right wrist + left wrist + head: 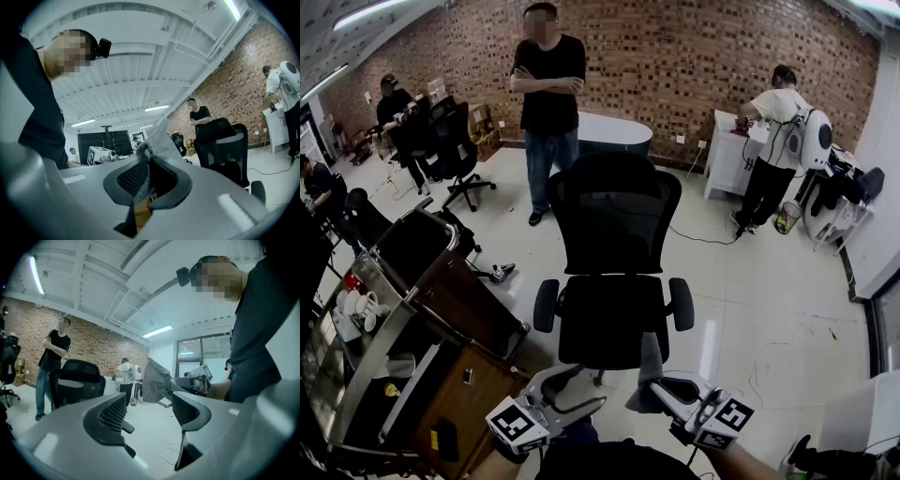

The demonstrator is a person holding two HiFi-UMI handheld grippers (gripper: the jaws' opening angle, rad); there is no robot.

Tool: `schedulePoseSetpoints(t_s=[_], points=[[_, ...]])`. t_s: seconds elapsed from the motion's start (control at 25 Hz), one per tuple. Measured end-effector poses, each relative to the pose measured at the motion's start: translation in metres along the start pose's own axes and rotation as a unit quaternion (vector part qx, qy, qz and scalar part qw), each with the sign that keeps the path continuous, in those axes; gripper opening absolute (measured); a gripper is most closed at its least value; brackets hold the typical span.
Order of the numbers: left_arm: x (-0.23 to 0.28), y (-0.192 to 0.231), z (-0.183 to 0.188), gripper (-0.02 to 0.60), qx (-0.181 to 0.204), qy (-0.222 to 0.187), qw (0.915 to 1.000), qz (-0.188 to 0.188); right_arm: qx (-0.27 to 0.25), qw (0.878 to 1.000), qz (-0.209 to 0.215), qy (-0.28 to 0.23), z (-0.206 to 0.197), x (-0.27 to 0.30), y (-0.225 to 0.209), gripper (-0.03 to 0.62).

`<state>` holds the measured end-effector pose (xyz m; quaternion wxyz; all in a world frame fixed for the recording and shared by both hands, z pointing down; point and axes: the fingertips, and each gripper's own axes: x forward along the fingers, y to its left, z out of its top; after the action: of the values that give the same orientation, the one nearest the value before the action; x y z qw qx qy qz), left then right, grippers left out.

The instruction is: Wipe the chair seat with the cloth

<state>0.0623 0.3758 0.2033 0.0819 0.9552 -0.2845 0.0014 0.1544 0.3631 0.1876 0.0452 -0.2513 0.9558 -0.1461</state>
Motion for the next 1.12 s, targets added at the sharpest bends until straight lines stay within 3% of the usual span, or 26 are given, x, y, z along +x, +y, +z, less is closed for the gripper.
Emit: schedulePoseSetpoints(t_s=[0.28, 0.72, 1.12], points=[[0.01, 0.069, -0.004, 0.331, -0.022, 0.002, 0.9997, 0.006, 0.001, 1.0, -0.005, 0.01, 0.0, 0.057, -0.041, 0.025], [0.023, 0.239, -0.004, 0.331, -0.052, 0.017, 0.9981, -0.028, -0.01, 0.999, -0.041, 0.021, 0.013, 0.205, -0.124, 0.025], [0.049, 0.308, -0.006, 0.331, -0.059, 0.022, 0.9972, -0.039, -0.016, 0.998, -0.049, 0.027, 0.02, 0.264, -0.182, 0.025]])
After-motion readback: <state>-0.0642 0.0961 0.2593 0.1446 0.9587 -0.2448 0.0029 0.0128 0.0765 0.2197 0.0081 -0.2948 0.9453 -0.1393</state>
